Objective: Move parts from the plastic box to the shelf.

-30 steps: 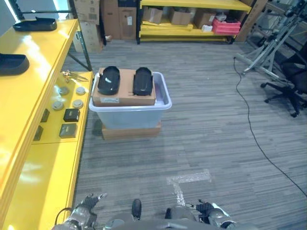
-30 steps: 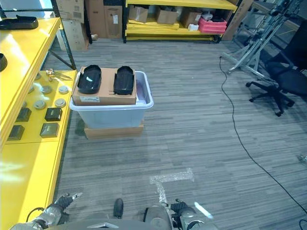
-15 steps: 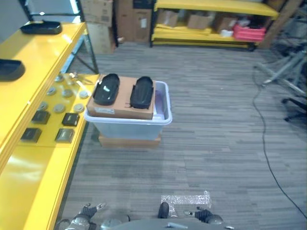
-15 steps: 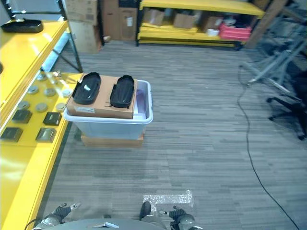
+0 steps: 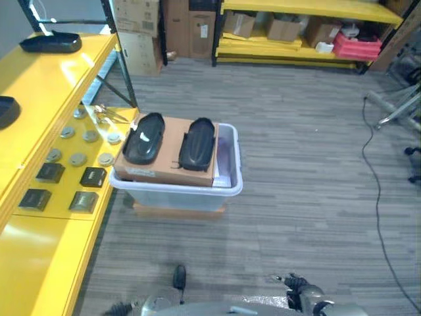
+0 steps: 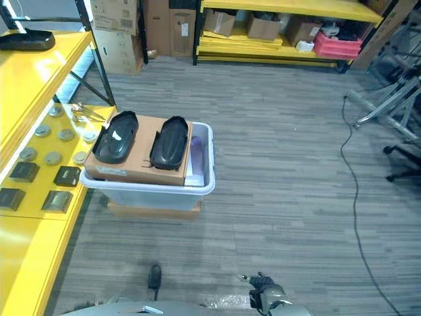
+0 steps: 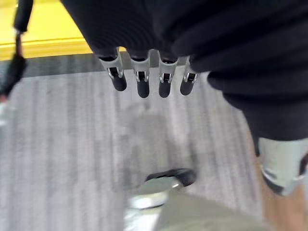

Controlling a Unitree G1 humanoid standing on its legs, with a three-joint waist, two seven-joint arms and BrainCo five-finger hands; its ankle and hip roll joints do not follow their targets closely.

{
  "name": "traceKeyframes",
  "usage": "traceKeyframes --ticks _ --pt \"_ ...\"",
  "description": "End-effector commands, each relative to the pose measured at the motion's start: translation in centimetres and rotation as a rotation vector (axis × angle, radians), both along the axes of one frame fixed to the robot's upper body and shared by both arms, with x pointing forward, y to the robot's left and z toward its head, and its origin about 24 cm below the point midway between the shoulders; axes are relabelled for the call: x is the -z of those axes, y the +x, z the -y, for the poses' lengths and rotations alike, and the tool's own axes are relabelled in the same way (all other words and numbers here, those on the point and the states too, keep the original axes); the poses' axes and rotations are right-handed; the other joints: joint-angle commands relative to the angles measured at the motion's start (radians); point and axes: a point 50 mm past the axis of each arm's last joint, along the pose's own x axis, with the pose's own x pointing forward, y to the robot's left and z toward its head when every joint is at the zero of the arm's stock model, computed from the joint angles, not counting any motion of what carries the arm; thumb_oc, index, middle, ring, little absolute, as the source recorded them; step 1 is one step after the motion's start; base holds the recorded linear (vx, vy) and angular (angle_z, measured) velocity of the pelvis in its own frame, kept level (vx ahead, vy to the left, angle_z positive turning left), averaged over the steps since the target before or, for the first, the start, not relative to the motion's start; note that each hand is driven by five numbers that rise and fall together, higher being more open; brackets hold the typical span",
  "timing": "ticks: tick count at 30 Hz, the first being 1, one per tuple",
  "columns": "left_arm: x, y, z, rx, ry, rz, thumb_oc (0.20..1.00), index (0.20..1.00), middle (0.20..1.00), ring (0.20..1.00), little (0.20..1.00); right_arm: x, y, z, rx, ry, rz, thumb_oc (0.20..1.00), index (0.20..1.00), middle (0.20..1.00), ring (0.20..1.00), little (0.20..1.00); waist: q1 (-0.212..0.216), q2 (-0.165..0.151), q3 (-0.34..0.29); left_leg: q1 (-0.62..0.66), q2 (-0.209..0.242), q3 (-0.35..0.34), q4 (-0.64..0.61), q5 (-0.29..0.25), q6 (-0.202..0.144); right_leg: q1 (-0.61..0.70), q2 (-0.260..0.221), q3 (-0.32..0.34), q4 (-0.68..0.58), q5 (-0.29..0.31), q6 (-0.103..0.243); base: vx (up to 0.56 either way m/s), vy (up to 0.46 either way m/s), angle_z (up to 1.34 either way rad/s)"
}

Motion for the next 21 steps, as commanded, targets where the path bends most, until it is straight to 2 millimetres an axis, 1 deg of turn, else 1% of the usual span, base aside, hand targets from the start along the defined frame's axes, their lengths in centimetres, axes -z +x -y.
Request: traceKeyframes --ticks 1,2,3,4,5,6,7,8,9,10,11,12,13,14,15,16,17,20,21 --pt "-1.1 2.5 -1.5 -0.008 0.063 0.096 1.000 1.000 1.000 1.000 1.000 -1.0 2.5 -0.1 0.001 0.010 0.115 1.000 1.000 1.000 1.000 1.000 0.012 0.004 -0.006 0.005 0.012 -0.030 0.043 -0.116 -0.038 -0.097 -0.089 0.043 0.156 0.070 0.111 0.05 0.143 0.29" --pt "-1.7 4.0 -1.5 0.004 0.070 0.158 1.000 1.000 1.000 1.000 1.000 -1.6 3.8 -0.6 -0.003 0.024 0.180 1.000 1.000 1.000 1.000 1.000 -0.002 0.010 0.016 0.018 0.009 -0.035 0.042 -0.114 -0.027 -0.131 -0.095 0.060 0.238 0.123 0.127 0.07 0.211 0.24" --pt "-2.2 5.1 -1.4 0.021 0.076 0.209 1.000 1.000 1.000 1.000 1.000 -2.1 4.9 -1.0 0.011 0.048 0.243 1.000 1.000 1.000 1.000 1.000 -0.017 0.024 0.032 0.024 0.016 -0.044 0.037 -0.111 -0.023 -0.161 -0.084 0.084 0.290 0.133 0.126 0.11 0.171 0.35" --pt "-2.6 5.8 -1.6 0.033 0.092 0.238 1.000 1.000 1.000 1.000 1.000 -3.0 6.1 -1.1 0.004 0.029 0.317 1.000 1.000 1.000 1.000 1.000 -0.027 0.032 0.039 0.035 0.024 -0.052 0.024 -0.113 -0.029 -0.192 -0.078 0.106 0.240 0.094 0.112 0.10 0.102 0.37" --pt "-2.6 5.8 -1.7 0.033 0.092 0.238 1.000 1.000 1.000 1.000 1.000 -3.0 6.1 -1.1 0.004 0.029 0.317 1.000 1.000 1.000 1.000 1.000 -0.027 0.033 0.041 0.039 0.024 -0.053 0.022 -0.114 -0.029 -0.189 -0.077 0.105 0.239 0.093 0.112 0.15 0.014 0.42" --pt "-2.7 6.0 -1.8 0.029 0.101 0.247 1.000 1.000 1.000 1.000 1.000 -3.6 7.0 -1.3 -0.005 0.026 0.362 1.000 1.000 1.000 1.000 1.000 -0.032 0.030 0.041 0.041 0.025 -0.062 0.013 -0.116 -0.036 -0.176 -0.066 0.118 0.142 0.061 0.098 0.13 -0.057 0.28" --pt "-2.9 6.2 -2.0 0.015 0.110 0.254 1.000 1.000 1.000 1.000 1.000 -4.9 8.4 -1.5 -0.034 0.003 0.442 1.000 1.000 1.000 1.000 1.000 -0.039 0.025 0.041 0.039 0.022 -0.069 0.009 -0.116 -0.045 -0.189 -0.068 0.152 0.023 0.062 0.091 0.17 -0.079 0.07" --pt "-2.9 6.3 -2.1 -0.009 0.116 0.264 1.000 1.000 1.000 1.000 1.000 -6.1 9.6 -1.9 -0.067 -0.029 0.517 1.000 1.000 1.000 1.000 1.000 -0.043 0.026 0.045 0.049 0.026 -0.072 0.007 -0.124 -0.052 -0.178 -0.074 0.166 -0.049 0.086 0.095 0.16 -0.084 -0.02" --pt "-3.0 6.3 -2.1 -0.027 0.123 0.280 1.000 1.000 1.000 1.000 1.000 -8.0 10.9 -1.9 -0.116 -0.104 0.620 1.000 1.000 1.000 1.000 1.000 -0.051 0.027 0.046 0.055 0.030 -0.073 0.005 -0.131 -0.054 -0.192 -0.075 0.185 -0.084 0.102 0.102 0.15 -0.073 -0.01" --pt "-2.7 5.9 -1.9 -0.026 0.129 0.265 1.000 1.000 1.000 1.000 1.000 -8.9 11.0 -2.1 -0.158 -0.144 0.678 1.000 1.000 1.000 1.000 1.000 -0.058 0.022 0.043 0.058 0.028 -0.075 0.007 -0.135 -0.054 -0.174 -0.069 0.192 -0.097 0.092 0.104 0.18 -0.096 -0.03" --pt "-2.3 5.0 -1.6 -0.035 0.135 0.239 1.000 1.000 1.000 1.000 1.000 -9.6 11.2 -2.4 -0.160 -0.172 0.732 1.000 1.000 1.000 1.000 1.000 -0.057 0.013 0.034 0.063 0.031 -0.072 0.002 -0.139 -0.056 -0.166 -0.070 0.186 -0.118 0.101 0.104 0.29 -0.164 0.20" --pt "-0.8 2.1 -0.1 -0.042 0.104 0.134 1.000 1.000 1.000 1.000 1.000 -11.0 11.8 -2.4 -0.192 -0.230 0.796 1.000 1.000 1.000 1.000 1.000 -0.056 0.015 0.011 0.070 0.041 -0.068 -0.006 -0.145 -0.062 -0.135 -0.061 0.175 -0.170 0.103 0.096 0.24 -0.139 0.27" --pt "-0.7 2.0 0.0 -0.041 0.104 0.134 1.000 1.000 1.000 1.000 1.000 -11.0 11.8 -2.3 -0.192 -0.231 0.795 1.000 1.000 1.000 1.000 1.000 -0.057 0.015 0.011 0.071 0.041 -0.069 -0.006 -0.145 -0.062 -0.133 -0.060 0.174 -0.172 0.103 0.096 0.22 -0.115 0.31" --pt "-0.4 1.2 0.5 -0.038 0.092 0.105 1.000 1.000 1.000 1.000 1.000 -11.6 12.2 -2.5 -0.200 -0.231 0.820 1.000 1.000 1.000 1.000 1.000 -0.055 0.017 0.006 0.068 0.043 -0.072 -0.006 -0.145 -0.065 -0.123 -0.058 0.167 -0.185 0.101 0.094 0.09 -0.082 0.01" --pt "0.2 0.2 1.7 -0.012 0.066 0.066 1.000 1.000 1.000 1.000 1.000 -12.9 13.2 -2.8 -0.195 -0.232 0.885 1.000 1.000 1.000 1.000 1.000 -0.050 0.022 0.006 0.052 0.046 -0.084 -0.006 -0.140 -0.073 -0.117 -0.053 0.151 -0.204 0.097 0.088 0.10 -0.094 -0.09" --pt "0.3 -0.1 1.9 -0.001 0.063 0.053 1.000 1.000 1.000 1.000 1.000 -13.4 13.7 -3.1 -0.193 -0.227 0.911 1.000 1.000 1.000 1.000 1.000 -0.046 0.023 0.007 0.044 0.047 -0.089 -0.006 -0.137 -0.075 -0.116 -0.052 0.144 -0.215 0.098 0.087 0.05 -0.070 -0.05" --pt "0.3 -0.1 1.9 -0.001 0.063 0.053 1.000 1.000 1.000 1.000 1.000 -13.4 13.7 -3.1 -0.193 -0.228 0.911 1.000 1.000 1.000 1.000 1.000 -0.047 0.024 0.007 0.043 0.047 -0.089 -0.006 -0.136 -0.076 -0.116 -0.052 0.143 -0.216 0.098 0.087 0.01 -0.027 0.16" --pt "0.8 -1.5 2.9 0.037 0.044 -0.004 1.000 1.000 1.000 1.000 1.000 -15.9 16.0 -3.9 -0.195 -0.256 1.007 1.000 1.000 1.000 1.000 1.000 -0.029 0.027 0.016 0.012 0.049 -0.097 -0.006 -0.129 -0.085 -0.115 -0.053 0.120 -0.252 0.107 0.089 0.01 -0.028 0.34" --pt "0.9 -1.6 3.0 0.030 0.046 -0.010 1.000 1.000 1.000 1.000 1.000 -16.2 16.4 -4.0 -0.193 -0.265 1.019 1.000 1.000 1.000 1.000 1.000 -0.024 0.028 0.016 0.005 0.049 -0.097 -0.006 -0.127 -0.087 -0.116 -0.053 0.118 -0.255 0.107 0.089 0.00 0.000 0.00"
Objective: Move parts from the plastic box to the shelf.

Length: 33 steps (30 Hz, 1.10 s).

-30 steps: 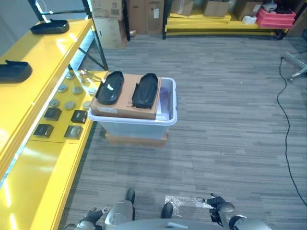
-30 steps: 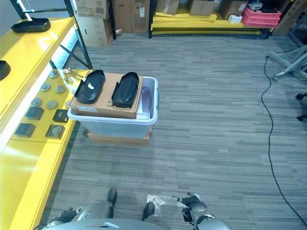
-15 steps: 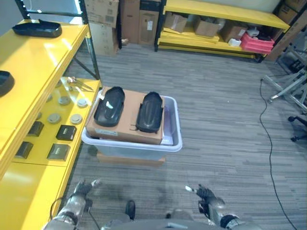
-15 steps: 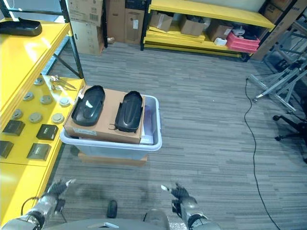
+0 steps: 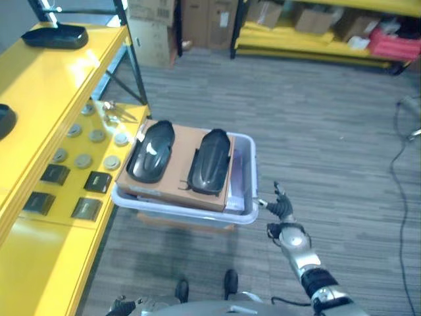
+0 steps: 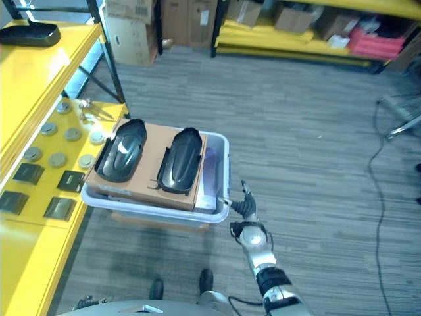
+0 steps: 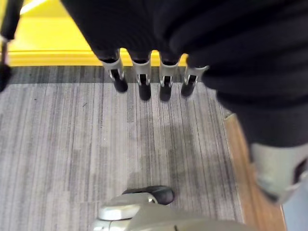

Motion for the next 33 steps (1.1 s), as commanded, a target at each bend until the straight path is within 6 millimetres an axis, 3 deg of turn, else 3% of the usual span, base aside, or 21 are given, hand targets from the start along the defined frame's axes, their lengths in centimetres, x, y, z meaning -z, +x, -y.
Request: traceKeyframes --ticks 1,3,7,11,14,22,28,29,31,33 --pt "-0.2 1.9 0.2 0.034 0.021 0.001 1.000 1.000 1.000 1.000 1.000 -2.9 2.1 -0.5 0.018 -0.027 0.146 1.000 1.000 1.000 1.000 1.000 0.014 0.007 0.007 -0.054 0.090 -0.010 -0.036 0.011 -0.060 0.048 -0.022 -0.022 -0.003 -0.115 0.074 0.03 -0.010 0.03" --pt "-0.2 2.4 0.4 0.019 0.026 0.022 1.000 1.000 1.000 1.000 1.000 -4.7 4.1 -1.2 0.046 -0.019 0.195 1.000 1.000 1.000 1.000 1.000 0.039 0.008 0.020 -0.086 0.089 -0.021 -0.036 0.021 -0.065 0.036 -0.024 -0.031 -0.003 -0.116 0.074 0.00 0.006 0.05" --pt "-0.7 4.4 0.8 0.047 0.029 0.091 1.000 1.000 1.000 1.000 1.000 -6.1 5.9 -1.0 0.089 -0.045 0.206 1.000 1.000 1.000 1.000 1.000 0.062 0.012 0.043 -0.127 0.082 -0.034 -0.036 0.035 -0.067 0.011 -0.030 -0.041 -0.003 -0.108 0.076 -0.05 0.023 0.15" --pt "-1.2 6.6 1.4 0.076 0.020 0.153 1.000 1.000 1.000 1.000 1.000 -8.4 8.0 1.1 0.217 -0.002 0.221 1.000 1.000 1.000 1.000 1.000 0.087 0.023 0.069 -0.171 0.068 -0.051 -0.036 0.050 -0.071 -0.018 -0.040 -0.061 -0.003 -0.097 0.079 -0.02 0.042 0.15" --pt "-1.7 8.1 1.5 0.074 0.027 0.199 1.000 1.000 1.000 1.000 1.000 -10.4 9.2 1.5 0.233 0.002 0.244 1.000 1.000 1.000 1.000 1.000 0.104 0.033 0.094 -0.212 0.055 -0.067 -0.036 0.062 -0.071 -0.049 -0.050 -0.071 -0.003 -0.084 0.084 -0.03 0.067 0.24" --pt "-1.9 8.8 1.5 0.114 0.024 0.207 1.000 1.000 1.000 1.000 1.000 -14.6 10.6 5.3 0.302 -0.050 0.237 1.000 1.000 1.000 1.000 1.000 0.150 0.062 0.154 -0.307 0.024 -0.108 -0.036 0.097 -0.079 -0.123 -0.073 -0.098 -0.003 -0.056 0.093 -0.01 0.063 0.17" --pt "-2.3 10.0 1.6 0.127 0.023 0.244 1.000 1.000 1.000 1.000 1.000 -16.0 10.8 6.5 0.332 -0.041 0.237 1.000 1.000 1.000 1.000 1.000 0.172 0.077 0.174 -0.343 0.013 -0.134 -0.036 0.111 -0.082 -0.144 -0.083 -0.112 -0.003 -0.050 0.097 0.00 0.030 0.15" --pt "-2.5 10.3 1.8 0.133 0.021 0.258 1.000 1.000 1.000 1.000 1.000 -15.8 10.8 6.6 0.333 -0.040 0.223 0.950 0.950 0.950 0.950 0.950 0.178 0.080 0.179 -0.351 0.009 -0.139 -0.036 0.114 -0.084 -0.147 -0.086 -0.119 -0.003 -0.048 0.099 0.01 0.012 0.16" --pt "-2.6 10.7 2.0 0.143 0.019 0.271 1.000 1.000 1.000 1.000 1.000 -15.6 10.8 6.6 0.330 -0.047 0.204 0.200 0.200 0.200 0.200 0.200 0.181 0.081 0.182 -0.354 0.006 -0.147 -0.036 0.116 -0.083 -0.147 -0.088 -0.122 -0.003 -0.048 0.099 0.02 0.005 0.09" --pt "-2.7 10.9 2.1 0.152 0.019 0.278 1.000 1.000 1.000 1.000 1.000 -15.4 10.9 6.2 0.308 -0.067 0.186 0.200 0.200 0.200 0.200 0.200 0.180 0.080 0.184 -0.354 0.006 -0.152 -0.036 0.117 -0.082 -0.143 -0.090 -0.127 -0.003 -0.049 0.099 0.02 0.005 0.13"
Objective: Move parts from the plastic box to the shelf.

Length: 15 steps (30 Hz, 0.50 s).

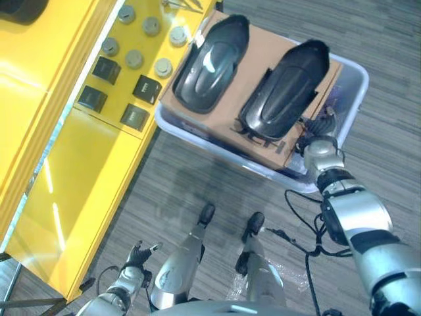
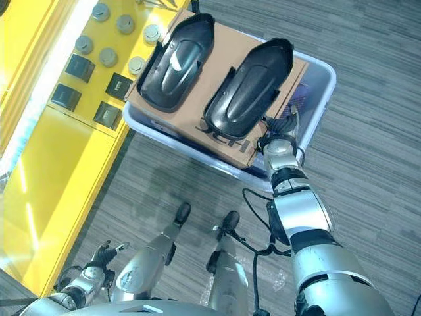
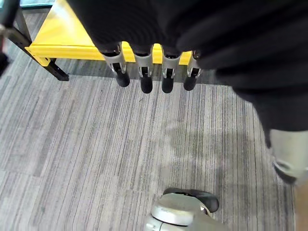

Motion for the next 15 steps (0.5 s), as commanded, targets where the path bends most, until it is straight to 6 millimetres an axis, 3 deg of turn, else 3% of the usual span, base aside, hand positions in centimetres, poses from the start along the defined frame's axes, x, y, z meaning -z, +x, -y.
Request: traceKeyframes --ticks 1,3,4,5,6,8,10,15 --pt "-0.1 0.6 0.5 0.024 0.018 0.001 1.000 1.000 1.000 1.000 1.000 -0.6 0.1 0.1 -0.022 -0.055 0.005 0.200 0.200 0.200 0.200 0.200 0.001 0.012 -0.031 0.007 0.040 0.001 -0.117 0.039 -0.054 0.106 -0.063 0.021 -0.003 -0.105 0.130 0.01 0.016 0.13" --pt "-0.2 0.7 0.5 0.024 0.018 0.009 1.000 1.000 1.000 1.000 1.000 -0.6 0.2 -0.2 -0.019 -0.039 0.019 0.200 0.200 0.200 0.200 0.200 0.000 0.012 -0.032 0.008 0.040 0.003 -0.117 0.039 -0.054 0.108 -0.064 0.018 -0.003 -0.106 0.129 0.00 0.009 0.03" --pt "-0.2 0.8 0.5 0.024 0.017 0.011 1.000 1.000 1.000 1.000 1.000 -0.6 0.2 -0.3 -0.019 -0.035 0.025 0.363 0.363 0.363 0.363 0.363 -0.002 0.012 -0.033 0.009 0.040 0.004 -0.117 0.038 -0.054 0.109 -0.064 0.017 -0.003 -0.106 0.129 0.00 0.000 0.00" --pt "-0.3 0.9 0.5 0.022 0.021 0.017 1.000 1.000 1.000 1.000 1.000 -0.8 0.3 -0.6 -0.014 -0.035 0.050 0.868 0.868 0.868 0.868 0.868 -0.005 0.012 -0.034 0.011 0.041 0.006 -0.117 0.038 -0.054 0.111 -0.065 0.016 -0.003 -0.107 0.129 0.00 0.000 0.00" --pt "-0.3 1.0 0.5 0.020 0.020 0.022 1.000 1.000 1.000 1.000 1.000 -1.0 0.4 -1.0 -0.023 -0.030 0.067 1.000 1.000 1.000 1.000 1.000 -0.008 0.011 -0.034 0.013 0.041 0.006 -0.117 0.037 -0.053 0.112 -0.064 0.018 -0.003 -0.107 0.129 0.00 0.000 0.00" --pt "-0.5 1.3 0.5 0.006 0.028 0.039 1.000 1.000 1.000 1.000 1.000 -2.3 0.6 -2.2 -0.038 -0.076 0.155 1.000 1.000 1.000 1.000 1.000 -0.019 0.010 -0.034 0.019 0.043 0.010 -0.117 0.034 -0.053 0.114 -0.063 0.021 -0.003 -0.108 0.129 -0.01 0.003 -0.03" --pt "-0.7 1.7 0.7 -0.005 0.034 0.067 1.000 1.000 1.000 1.000 1.000 -5.5 0.6 -4.4 -0.070 -0.197 0.328 1.000 1.000 1.000 1.000 1.000 -0.036 0.009 -0.031 0.027 0.048 0.019 -0.117 0.031 -0.052 0.117 -0.062 0.024 -0.003 -0.109 0.129 -0.03 0.006 -0.10" --pt "-0.9 2.1 1.1 -0.005 0.030 0.090 1.000 1.000 1.000 1.000 1.000 -7.9 0.2 -5.3 -0.077 -0.266 0.439 1.000 1.000 1.000 1.000 1.000 -0.040 0.009 -0.033 0.027 0.050 0.019 -0.117 0.033 -0.052 0.118 -0.065 0.020 -0.003 -0.111 0.128 -0.02 -0.011 -0.07"
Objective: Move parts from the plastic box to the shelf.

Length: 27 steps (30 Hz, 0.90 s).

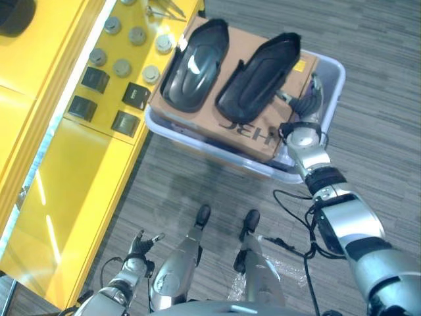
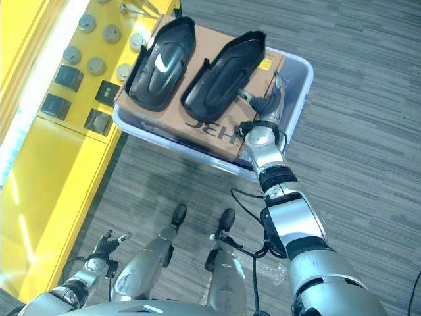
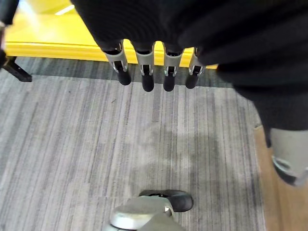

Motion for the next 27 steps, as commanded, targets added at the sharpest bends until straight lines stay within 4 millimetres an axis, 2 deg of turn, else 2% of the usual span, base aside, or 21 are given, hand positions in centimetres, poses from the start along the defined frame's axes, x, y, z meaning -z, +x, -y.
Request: traceKeyframes --ticks 1,6,9,16,18,22,24,25,26,27 --pt "0.2 0.0 0.7 0.011 0.022 -0.011 1.000 1.000 1.000 1.000 1.000 -2.4 -0.2 0.4 0.039 -0.091 0.104 1.000 1.000 1.000 1.000 1.000 0.021 0.008 -0.032 0.009 0.048 0.004 -0.117 0.019 -0.046 0.108 -0.066 0.006 -0.003 -0.127 0.132 -0.01 -0.004 0.05" --pt "0.4 -0.2 1.1 0.026 0.018 -0.028 1.000 1.000 1.000 1.000 1.000 -2.6 0.3 -0.8 0.018 -0.082 0.097 1.000 1.000 1.000 1.000 1.000 0.028 0.007 -0.039 0.006 0.048 0.003 -0.117 0.022 -0.046 0.107 -0.069 0.003 -0.003 -0.127 0.133 0.00 0.000 0.01" --pt "0.3 -0.1 1.2 0.026 0.014 -0.024 1.000 1.000 1.000 1.000 1.000 -2.4 0.5 -0.9 0.023 -0.069 0.081 1.000 1.000 1.000 1.000 1.000 0.032 0.010 -0.038 0.003 0.046 -0.003 -0.117 0.024 -0.046 0.108 -0.071 -0.002 -0.003 -0.126 0.133 0.00 0.000 0.00" --pt "0.2 0.3 1.3 0.050 0.022 -0.021 1.000 1.000 1.000 1.000 1.000 -0.9 1.2 1.0 0.098 -0.027 -0.058 1.000 1.000 1.000 1.000 1.000 0.062 0.027 -0.035 -0.012 0.033 -0.029 -0.117 0.032 -0.046 0.111 -0.085 -0.029 -0.003 -0.121 0.138 0.00 0.027 0.11" --pt "0.0 0.7 1.3 0.068 0.032 -0.009 1.000 1.000 1.000 1.000 1.000 -1.0 1.2 2.3 0.154 -0.008 -0.099 1.000 1.000 1.000 1.000 1.000 0.084 0.044 -0.030 -0.022 0.017 -0.046 -0.117 0.036 -0.043 0.117 -0.100 -0.050 -0.003 -0.115 0.145 0.01 0.083 0.31" --pt "-0.3 1.2 1.3 0.076 0.039 0.001 1.000 1.000 1.000 1.000 1.000 -1.3 1.2 3.0 0.185 -0.018 -0.123 1.000 1.000 1.000 1.000 1.000 0.094 0.048 -0.024 -0.028 0.009 -0.052 -0.117 0.038 -0.041 0.119 -0.107 -0.057 -0.003 -0.110 0.148 0.00 0.062 0.27" --pt "-0.5 1.7 1.4 0.076 0.039 0.014 1.000 1.000 1.000 1.000 1.000 -0.9 1.0 4.2 0.253 -0.014 -0.174 1.000 1.000 1.000 1.000 1.000 0.100 0.047 -0.016 -0.026 0.006 -0.058 -0.117 0.035 -0.041 0.125 -0.111 -0.061 -0.002 -0.111 0.148 0.02 0.042 0.07" --pt "-0.6 1.9 1.4 0.074 0.040 0.018 1.000 1.000 1.000 1.000 1.000 -0.5 0.9 4.3 0.271 -0.013 -0.202 0.893 0.893 0.893 0.893 0.893 0.099 0.044 -0.015 -0.026 0.005 -0.059 -0.117 0.034 -0.040 0.125 -0.111 -0.062 -0.001 -0.111 0.148 0.01 0.034 0.11" --pt "-0.6 1.9 1.5 0.075 0.036 0.018 1.000 1.000 1.000 1.000 1.000 -0.4 0.9 4.5 0.277 -0.011 -0.213 0.379 0.379 0.379 0.379 0.379 0.098 0.043 -0.017 -0.031 0.003 -0.061 -0.117 0.039 -0.039 0.123 -0.113 -0.065 -0.002 -0.109 0.148 0.01 0.035 0.13" --pt "-0.6 1.9 1.6 0.071 0.031 0.021 1.000 1.000 1.000 1.000 1.000 0.1 0.8 4.8 0.295 -0.011 -0.241 0.200 0.200 0.200 0.200 0.200 0.096 0.041 -0.017 -0.030 0.002 -0.061 -0.117 0.038 -0.039 0.127 -0.114 -0.068 -0.001 -0.110 0.148 0.03 0.034 0.11"
